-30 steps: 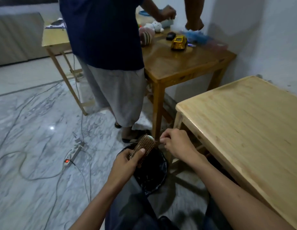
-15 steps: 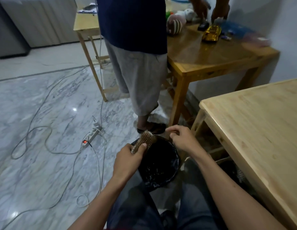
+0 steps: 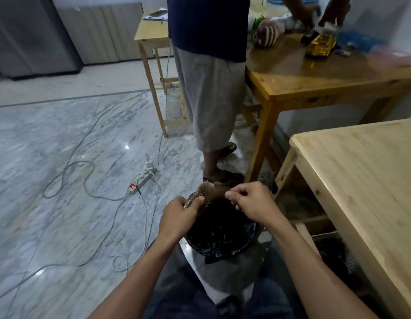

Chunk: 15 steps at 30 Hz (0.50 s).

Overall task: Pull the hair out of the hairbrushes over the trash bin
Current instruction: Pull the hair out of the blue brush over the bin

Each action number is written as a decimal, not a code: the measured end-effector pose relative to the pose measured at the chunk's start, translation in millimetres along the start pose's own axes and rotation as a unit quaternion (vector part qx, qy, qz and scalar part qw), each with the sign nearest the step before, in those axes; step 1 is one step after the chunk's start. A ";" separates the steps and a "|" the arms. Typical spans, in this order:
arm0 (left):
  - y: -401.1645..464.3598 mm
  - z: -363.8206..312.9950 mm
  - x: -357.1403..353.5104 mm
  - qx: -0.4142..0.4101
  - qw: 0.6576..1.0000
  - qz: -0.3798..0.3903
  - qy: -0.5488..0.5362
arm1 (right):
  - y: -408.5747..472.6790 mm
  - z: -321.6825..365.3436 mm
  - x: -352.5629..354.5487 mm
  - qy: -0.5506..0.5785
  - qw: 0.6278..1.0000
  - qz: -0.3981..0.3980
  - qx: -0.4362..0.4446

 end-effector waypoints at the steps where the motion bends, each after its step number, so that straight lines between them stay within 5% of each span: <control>1: 1.3 6.0 -0.7 0.012 1.000 -0.003 -0.014 | -3.4 -3.6 1.5 0.000 1.000 -0.008 -0.005; 5: 4.0 30.3 5.4 0.041 0.997 -0.035 -0.050 | -17.4 -17.1 30.9 0.070 0.995 -0.055 -0.035; 15: -8.8 4.2 2.0 -0.047 0.998 -0.018 -0.040 | -15.7 1.6 17.5 0.082 0.996 0.003 -0.026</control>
Point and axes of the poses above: each hand's wrist, its own y-axis towards the middle knuckle, its own x-axis out of the back of the hand, z = x × y, the point moved 3 cm from there along y, towards the middle knuckle, and after that the axes turned 15 degrees about z, right-handed, at the moved point
